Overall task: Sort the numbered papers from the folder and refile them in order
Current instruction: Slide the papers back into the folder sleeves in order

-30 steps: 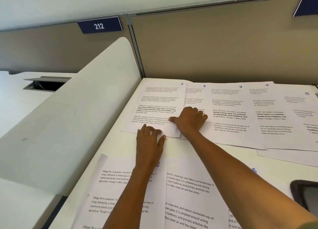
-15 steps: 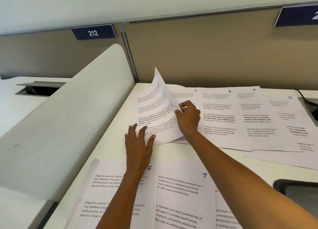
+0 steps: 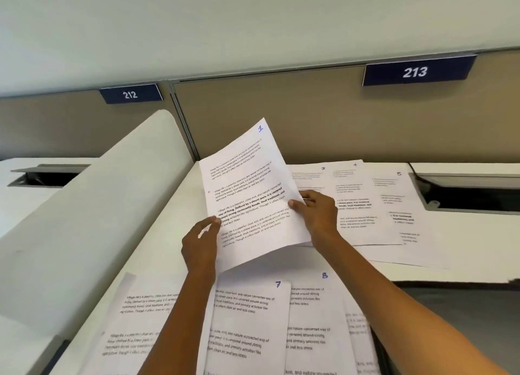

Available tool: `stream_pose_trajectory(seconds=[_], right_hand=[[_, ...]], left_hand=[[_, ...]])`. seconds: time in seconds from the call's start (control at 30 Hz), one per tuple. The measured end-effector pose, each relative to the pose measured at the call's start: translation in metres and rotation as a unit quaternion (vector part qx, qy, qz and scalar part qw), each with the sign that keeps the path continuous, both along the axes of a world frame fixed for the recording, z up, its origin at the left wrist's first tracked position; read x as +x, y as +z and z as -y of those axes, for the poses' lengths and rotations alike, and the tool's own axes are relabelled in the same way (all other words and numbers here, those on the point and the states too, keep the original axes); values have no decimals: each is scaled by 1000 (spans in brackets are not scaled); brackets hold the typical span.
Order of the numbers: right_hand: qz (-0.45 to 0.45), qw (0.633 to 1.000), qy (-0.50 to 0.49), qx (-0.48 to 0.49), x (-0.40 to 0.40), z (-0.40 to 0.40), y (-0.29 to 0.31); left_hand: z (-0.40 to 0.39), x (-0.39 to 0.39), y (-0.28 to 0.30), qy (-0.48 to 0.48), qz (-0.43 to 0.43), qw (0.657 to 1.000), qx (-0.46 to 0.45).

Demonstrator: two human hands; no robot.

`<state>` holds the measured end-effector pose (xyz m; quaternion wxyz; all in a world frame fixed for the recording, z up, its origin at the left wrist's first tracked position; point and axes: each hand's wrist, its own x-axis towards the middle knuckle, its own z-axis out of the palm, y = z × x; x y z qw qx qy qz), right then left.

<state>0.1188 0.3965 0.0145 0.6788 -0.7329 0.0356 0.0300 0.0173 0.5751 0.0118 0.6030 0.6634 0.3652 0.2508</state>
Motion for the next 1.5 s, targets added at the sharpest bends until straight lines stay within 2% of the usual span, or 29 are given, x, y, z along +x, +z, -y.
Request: stream_pose_trajectory(seconds=[0.33, 0.57, 0.8, 1.1, 1.17, 1.27, 1.33, 1.4, 1.5], right_hand=[[-21, 998, 3, 59, -43, 141, 20], [-35, 997, -24, 59, -82, 254, 30], [-27, 998, -49, 41, -131, 356, 32], [-55, 993, -97, 43, -190, 465, 12], [-60, 993, -96, 37, -204, 487, 8], [-69, 994, -87, 19, -227, 517, 2], [-77, 993, -83, 19, -244, 533, -4], [-85, 994, -75, 7, -261, 550, -10], [-90, 994, -58, -8, -285, 571, -22]], left_hand=[[98, -23, 30, -51, 44, 990, -120], [193, -43, 38, -118, 45, 980, -151], [289, -74, 40, -174, 40, 971, -157], [388, -105, 22, -237, -3, 966, -103], [406, -114, 12, -244, -22, 968, -61], [436, -133, -2, -257, -68, 952, 150], [449, -144, -11, -288, -64, 914, 280], [462, -152, -19, -345, -71, 863, 361], [480, -158, -33, -433, -124, 765, 460]])
